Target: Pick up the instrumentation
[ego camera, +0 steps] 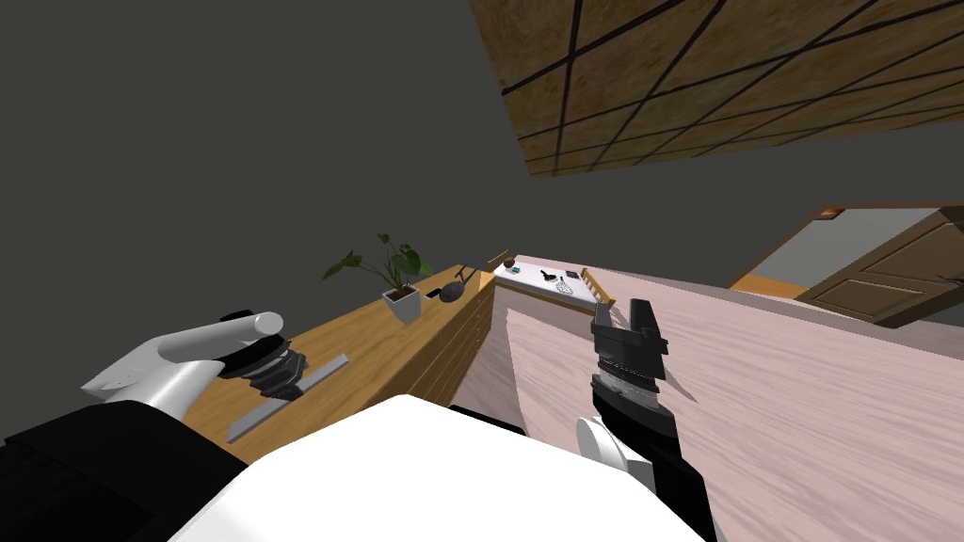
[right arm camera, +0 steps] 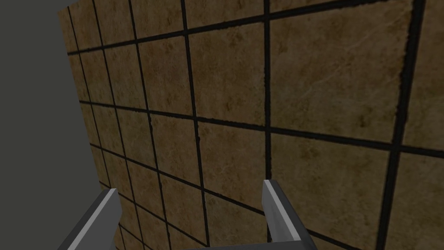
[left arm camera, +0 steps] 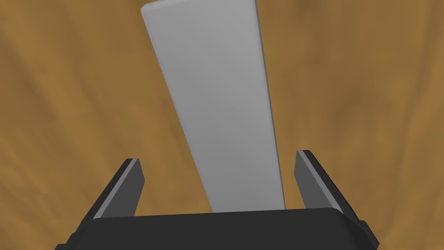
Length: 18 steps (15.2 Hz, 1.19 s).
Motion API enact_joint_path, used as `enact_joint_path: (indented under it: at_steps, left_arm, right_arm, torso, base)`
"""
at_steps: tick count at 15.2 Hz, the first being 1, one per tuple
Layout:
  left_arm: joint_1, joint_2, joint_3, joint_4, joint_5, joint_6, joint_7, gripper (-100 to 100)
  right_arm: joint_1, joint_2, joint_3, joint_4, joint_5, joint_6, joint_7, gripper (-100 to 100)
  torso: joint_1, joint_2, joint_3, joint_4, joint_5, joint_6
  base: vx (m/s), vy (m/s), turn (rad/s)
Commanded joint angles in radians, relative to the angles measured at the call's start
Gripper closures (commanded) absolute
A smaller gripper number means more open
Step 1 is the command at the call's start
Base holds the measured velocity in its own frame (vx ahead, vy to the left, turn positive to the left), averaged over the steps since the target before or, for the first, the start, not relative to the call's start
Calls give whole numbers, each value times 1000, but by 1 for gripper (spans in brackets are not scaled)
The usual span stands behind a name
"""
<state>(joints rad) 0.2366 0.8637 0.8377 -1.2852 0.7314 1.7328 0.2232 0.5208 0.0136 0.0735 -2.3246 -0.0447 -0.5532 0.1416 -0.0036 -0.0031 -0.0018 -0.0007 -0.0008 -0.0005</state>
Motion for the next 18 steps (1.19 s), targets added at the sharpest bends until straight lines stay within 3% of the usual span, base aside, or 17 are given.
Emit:
enact_joint_path:
  at_steps: [1,3,4,5,6,7,10,11,12,13,14,15,18]
  left_arm:
    - [-18,7,26,50,-27,-16,-50,-100]
    - [-18,7,26,66,-27,-16,-59,-100]
    - [-31,11,44,101,-47,-27,-96,-100]
    - [-31,11,44,108,-47,-27,-96,-100]
    - [-45,15,62,141,-67,-38,-130,-100]
    - [-45,15,62,150,-67,-38,-132,-100]
    - [-73,23,97,223,-107,-60,-201,-100]
    - [-73,23,97,234,-107,-60,-205,-100]
    - [-86,27,114,267,-127,-71,-238,-100]
    - [-86,27,114,276,-127,-71,-241,-100]
    - [-80,24,108,250,-119,-63,-221,-100]
    - [-81,24,110,253,-121,-63,-226,100]
    - [-81,24,110,254,-120,-63,-224,100]
  right_arm:
    - [0,0,0,0,0,0,0,0]
    - [0,0,0,0,0,0,0,0]
    - [0,0,0,0,0,0,0,0]
    - [0,0,0,0,0,0,0,0]
    - [0,0,0,0,0,0,0,0]
    - [0,0,0,0,0,0,0,0]
    - [0,0,0,0,0,0,0,0]
    - [0,0,0,0,0,0,0,0]
    - [0,0,0,0,0,0,0,0]
    - [0,0,0,0,0,0,0,0]
    - [0,0,0,0,0,0,0,0]
    - [0,0,0,0,0,0,0,0]
    - [0,0,0,0,0,0,0,0]
  torso:
    - [0,0,0,0,0,0]
    - [0,0,0,0,0,0]
    - [1,0,0,0,0,0]
    - [1,0,0,0,0,0]
    - [1,1,0,0,0,0]
    - [1,0,0,0,0,0]
    - [0,0,0,0,0,0]
    - [0,0,0,0,0,0]
    - [0,0,0,0,0,0]
    - [0,0,0,0,0,0]
    - [0,0,0,0,0,0]
    - [1,1,0,0,0,0]
    - [3,2,1,0,1,1]
  base:
    - [33,-45,-1]
    - [26,-39,2]
    - [22,-33,0]
    - [22,-38,-2]
    - [26,-42,1]
    - [25,-44,1]
    - [35,-52,2]
    - [32,-43,2]
    - [31,-49,-2]
    - [28,-50,2]
    - [14,-28,5]
    - [6,-11,2]
    - [2,-3,7]
